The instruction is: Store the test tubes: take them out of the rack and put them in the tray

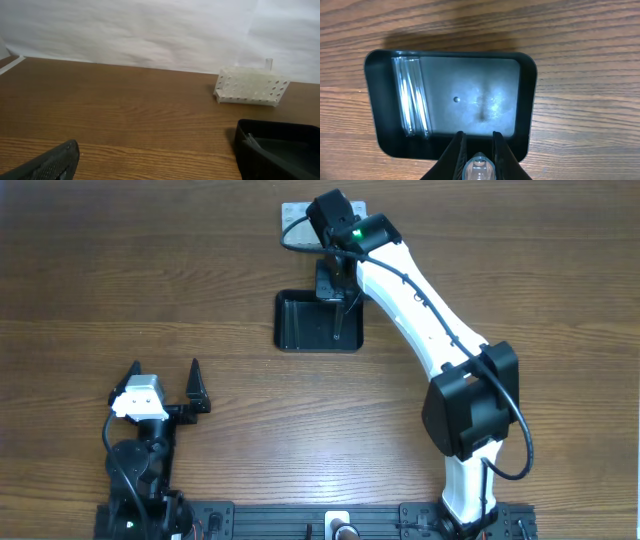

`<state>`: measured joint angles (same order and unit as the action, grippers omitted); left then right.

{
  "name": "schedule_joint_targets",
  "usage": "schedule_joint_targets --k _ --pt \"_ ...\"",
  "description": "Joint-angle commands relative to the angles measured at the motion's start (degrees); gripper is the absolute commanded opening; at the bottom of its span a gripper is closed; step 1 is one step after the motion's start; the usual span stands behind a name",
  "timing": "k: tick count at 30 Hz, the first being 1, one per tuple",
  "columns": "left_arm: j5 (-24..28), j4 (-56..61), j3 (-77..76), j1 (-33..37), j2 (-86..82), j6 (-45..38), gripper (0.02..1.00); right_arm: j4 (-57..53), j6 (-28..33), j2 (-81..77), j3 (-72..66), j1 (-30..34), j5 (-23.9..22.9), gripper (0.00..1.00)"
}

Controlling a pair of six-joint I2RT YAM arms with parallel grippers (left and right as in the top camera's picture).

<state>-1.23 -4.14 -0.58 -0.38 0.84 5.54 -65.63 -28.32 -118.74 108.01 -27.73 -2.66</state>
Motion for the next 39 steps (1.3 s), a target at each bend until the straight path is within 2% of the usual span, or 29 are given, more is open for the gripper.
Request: schedule_joint_targets --k 1,18,33,37,39 --pt "0.57 -0.11 0.24 -0.26 -0.50 -0.83 0.998 0.35 -0.39 -2.49 0.96 0.55 0.48 0.012" --pt "0.59 -0.11 0.24 -0.26 -0.50 -0.83 0.998 4.52 -1.49 -8.04 0.96 0.74 3.69 0.009" --pt "0.59 -0.11 0.24 -0.26 -0.50 -0.83 0.996 6.67 -1.49 -12.31 0.96 0.68 3.69 0.009" --pt "0.57 -0.11 0.24 -0.26 -0.50 -0.83 0.998 7.87 -1.49 -13.16 0.96 0.66 3.67 0.025" --pt "0.59 -0.11 0.24 -0.26 -0.50 -0.83 0.998 8.39 -1.49 -13.42 0.96 0.66 3.67 0.069"
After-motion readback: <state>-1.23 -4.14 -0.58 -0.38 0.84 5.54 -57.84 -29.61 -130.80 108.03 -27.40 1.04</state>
